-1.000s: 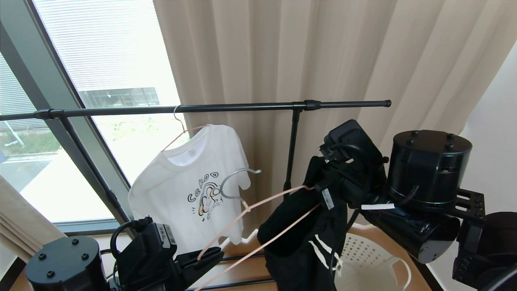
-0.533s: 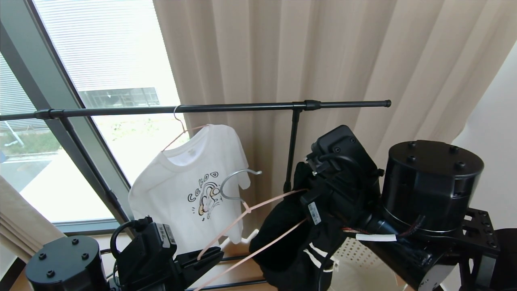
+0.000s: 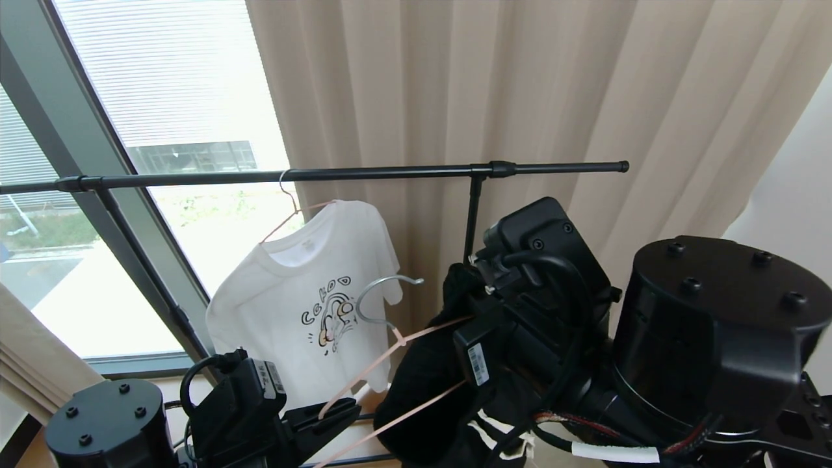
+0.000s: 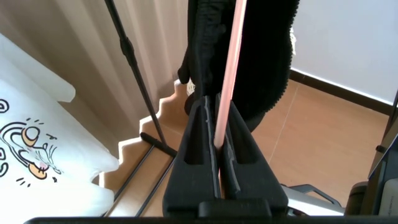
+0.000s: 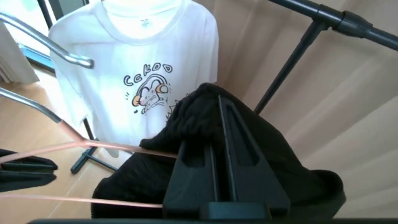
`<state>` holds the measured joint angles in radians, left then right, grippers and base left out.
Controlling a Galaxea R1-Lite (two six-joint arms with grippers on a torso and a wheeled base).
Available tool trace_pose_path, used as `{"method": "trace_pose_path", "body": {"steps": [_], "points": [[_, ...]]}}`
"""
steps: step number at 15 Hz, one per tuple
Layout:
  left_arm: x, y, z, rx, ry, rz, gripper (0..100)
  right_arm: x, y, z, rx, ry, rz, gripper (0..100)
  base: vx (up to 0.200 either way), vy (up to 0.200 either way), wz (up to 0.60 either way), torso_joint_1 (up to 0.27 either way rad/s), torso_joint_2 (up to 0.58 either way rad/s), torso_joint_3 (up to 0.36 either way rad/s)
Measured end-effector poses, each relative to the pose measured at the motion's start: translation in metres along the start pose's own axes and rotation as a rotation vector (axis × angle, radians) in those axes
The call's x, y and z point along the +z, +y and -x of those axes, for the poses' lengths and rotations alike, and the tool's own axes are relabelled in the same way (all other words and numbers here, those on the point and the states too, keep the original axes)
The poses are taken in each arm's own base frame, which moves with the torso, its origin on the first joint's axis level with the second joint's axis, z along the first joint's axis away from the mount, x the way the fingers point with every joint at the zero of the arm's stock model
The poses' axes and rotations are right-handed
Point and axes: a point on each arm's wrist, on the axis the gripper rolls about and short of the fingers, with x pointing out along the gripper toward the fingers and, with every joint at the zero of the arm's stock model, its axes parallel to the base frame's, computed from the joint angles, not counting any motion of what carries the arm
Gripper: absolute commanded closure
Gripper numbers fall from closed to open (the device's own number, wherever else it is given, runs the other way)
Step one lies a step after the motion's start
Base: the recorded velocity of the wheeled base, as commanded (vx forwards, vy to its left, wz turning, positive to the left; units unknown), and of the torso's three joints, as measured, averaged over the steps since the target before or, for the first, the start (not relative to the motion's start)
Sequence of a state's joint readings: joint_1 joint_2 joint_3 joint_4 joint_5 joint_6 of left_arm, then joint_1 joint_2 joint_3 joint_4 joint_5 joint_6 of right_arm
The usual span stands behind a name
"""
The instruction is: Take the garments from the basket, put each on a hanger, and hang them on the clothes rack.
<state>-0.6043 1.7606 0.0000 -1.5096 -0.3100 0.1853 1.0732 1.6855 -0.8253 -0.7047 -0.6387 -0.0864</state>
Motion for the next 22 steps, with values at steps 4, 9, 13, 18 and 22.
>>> {"method": "trace_pose_path", "body": {"steps": [4, 9, 13, 18, 22], "points": [[0.0, 0.0, -0.001, 0.002, -0.006, -0.002, 100, 0.01, 0.017, 0.008, 0.037, -0.03, -0.065, 100, 0.0, 0.0, 0.0, 0.0, 0.0, 0.0], [0.0, 0.001, -0.004, 0.008, -0.022, -0.006, 100, 0.015, 0.008, 0.001, -0.005, -0.041, -0.085, 100, 0.0, 0.0, 0.0, 0.0, 0.0, 0.0], [-0.001, 0.001, -0.005, 0.006, -0.02, -0.007, 100, 0.019, -0.002, -0.005, -0.044, -0.05, -0.099, 0, 0.0, 0.0, 0.0, 0.0, 0.0, 0.0], [0.002, -0.001, -0.004, -0.004, -0.033, -0.01, 100, 0.024, -0.018, -0.015, -0.101, -0.064, -0.122, 0, 0.0, 0.0, 0.0, 0.0, 0.0, 0.0], [0.003, -0.002, -0.003, -0.008, -0.041, -0.007, 100, 0.024, -0.011, -0.013, -0.083, -0.063, -0.127, 0, 0.0, 0.0, 0.0, 0.0, 0.0, 0.0]]}}
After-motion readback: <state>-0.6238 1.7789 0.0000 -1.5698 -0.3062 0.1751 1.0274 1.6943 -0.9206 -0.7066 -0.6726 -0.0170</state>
